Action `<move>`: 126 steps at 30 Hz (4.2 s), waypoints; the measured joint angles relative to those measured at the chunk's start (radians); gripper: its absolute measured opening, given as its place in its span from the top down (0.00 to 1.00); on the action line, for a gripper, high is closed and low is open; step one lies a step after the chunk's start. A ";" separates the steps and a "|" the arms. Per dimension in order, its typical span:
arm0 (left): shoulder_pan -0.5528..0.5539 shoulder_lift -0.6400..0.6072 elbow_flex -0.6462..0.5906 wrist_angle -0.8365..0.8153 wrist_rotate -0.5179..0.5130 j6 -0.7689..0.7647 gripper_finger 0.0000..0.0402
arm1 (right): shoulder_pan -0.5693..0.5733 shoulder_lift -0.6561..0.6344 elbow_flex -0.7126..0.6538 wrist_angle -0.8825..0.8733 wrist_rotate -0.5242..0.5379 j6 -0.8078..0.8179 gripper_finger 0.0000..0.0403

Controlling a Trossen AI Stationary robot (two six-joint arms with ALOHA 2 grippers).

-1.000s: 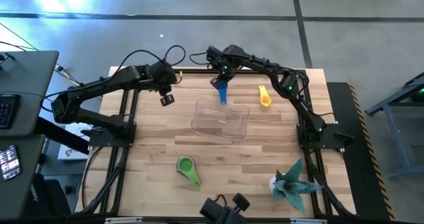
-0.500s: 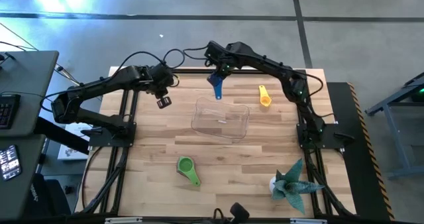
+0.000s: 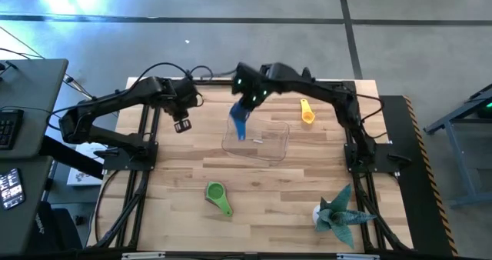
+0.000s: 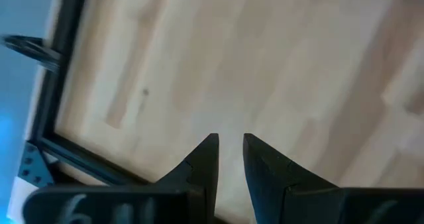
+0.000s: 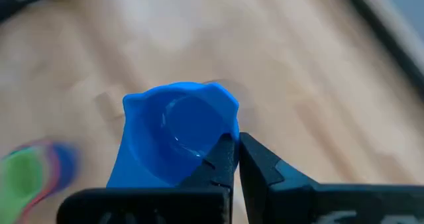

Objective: Nest measuring cups in basket
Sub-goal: Stack the dark blue measuring cup on the green measuring cup, then stack the yellow measuring cup on the dark blue measuring cup

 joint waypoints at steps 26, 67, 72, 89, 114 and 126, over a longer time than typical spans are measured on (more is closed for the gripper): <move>-0.004 -0.181 -0.041 -0.021 0.142 0.029 0.85 | 0.394 0.115 -0.001 0.394 -0.141 0.154 1.00; -0.009 -0.182 -0.041 -0.019 0.142 0.048 0.85 | 0.425 0.307 -0.001 0.349 -0.194 0.136 1.00; -0.009 -0.182 -0.041 -0.019 0.142 0.054 0.85 | 0.425 0.307 -0.001 0.348 -0.184 0.120 0.97; -0.009 -0.182 -0.041 -0.019 0.141 0.065 0.85 | 0.411 0.285 -0.001 0.324 -0.170 0.158 0.83; -0.006 -0.182 -0.040 0.007 0.134 0.054 0.85 | 0.220 0.078 -0.001 -0.105 0.154 -0.011 0.83; -0.006 -0.182 -0.040 0.009 0.134 0.054 0.85 | -0.063 0.003 -0.001 -0.217 0.158 -0.094 0.83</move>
